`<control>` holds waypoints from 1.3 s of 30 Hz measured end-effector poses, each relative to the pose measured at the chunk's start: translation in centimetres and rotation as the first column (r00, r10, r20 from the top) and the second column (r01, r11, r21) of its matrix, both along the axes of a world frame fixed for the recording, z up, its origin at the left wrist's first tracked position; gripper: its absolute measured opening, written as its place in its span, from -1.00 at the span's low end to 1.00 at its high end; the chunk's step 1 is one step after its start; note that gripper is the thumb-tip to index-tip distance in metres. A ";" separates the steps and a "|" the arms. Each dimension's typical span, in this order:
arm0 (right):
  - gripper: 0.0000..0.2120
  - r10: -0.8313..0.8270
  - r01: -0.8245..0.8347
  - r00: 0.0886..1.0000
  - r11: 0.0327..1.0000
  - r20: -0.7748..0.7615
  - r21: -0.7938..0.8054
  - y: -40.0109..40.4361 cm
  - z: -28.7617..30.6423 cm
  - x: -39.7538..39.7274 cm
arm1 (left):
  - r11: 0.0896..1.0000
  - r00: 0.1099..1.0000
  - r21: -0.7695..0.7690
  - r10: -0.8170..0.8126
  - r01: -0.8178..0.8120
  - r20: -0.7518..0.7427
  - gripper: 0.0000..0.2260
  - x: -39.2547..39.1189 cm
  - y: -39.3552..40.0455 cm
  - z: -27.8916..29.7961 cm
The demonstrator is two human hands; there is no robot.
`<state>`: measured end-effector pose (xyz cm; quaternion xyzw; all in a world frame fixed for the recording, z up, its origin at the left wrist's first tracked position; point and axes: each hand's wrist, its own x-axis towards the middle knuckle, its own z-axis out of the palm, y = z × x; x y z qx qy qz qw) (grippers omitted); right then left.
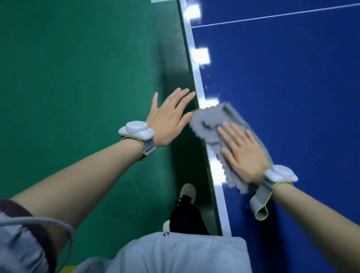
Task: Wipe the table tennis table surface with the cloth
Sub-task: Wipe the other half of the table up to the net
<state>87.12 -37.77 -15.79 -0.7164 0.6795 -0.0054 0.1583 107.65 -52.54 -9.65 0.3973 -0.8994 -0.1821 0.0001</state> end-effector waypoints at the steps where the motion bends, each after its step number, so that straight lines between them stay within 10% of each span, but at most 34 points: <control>1: -0.43 -0.120 0.120 0.993 0.993 -0.005 -0.015 -0.7 0.1 -0.6 | 1.000 1.000 0.002 0.002 -0.002 -0.003 -0.56 0.1 0.1 -0.1; 10: -0.48 -0.629 0.625 0.778 0.773 0.001 -0.113 -12.9 -0.2 -2.9 | 0.984 0.970 0.012 0.172 -0.177 0.171 -0.55 6.7 -1.4 -2.7; 25: -0.44 -0.150 0.156 0.986 0.985 0.076 -0.072 -9.5 -0.3 5.4 | 0.979 0.973 0.039 0.192 -0.198 0.125 -0.54 2.2 -2.8 -2.1; 39: -0.46 -0.583 0.585 0.811 0.805 0.047 -0.097 -18.2 -0.5 1.5 | 0.990 0.997 0.116 0.079 -0.080 0.016 -0.56 -1.5 -9.4 -3.4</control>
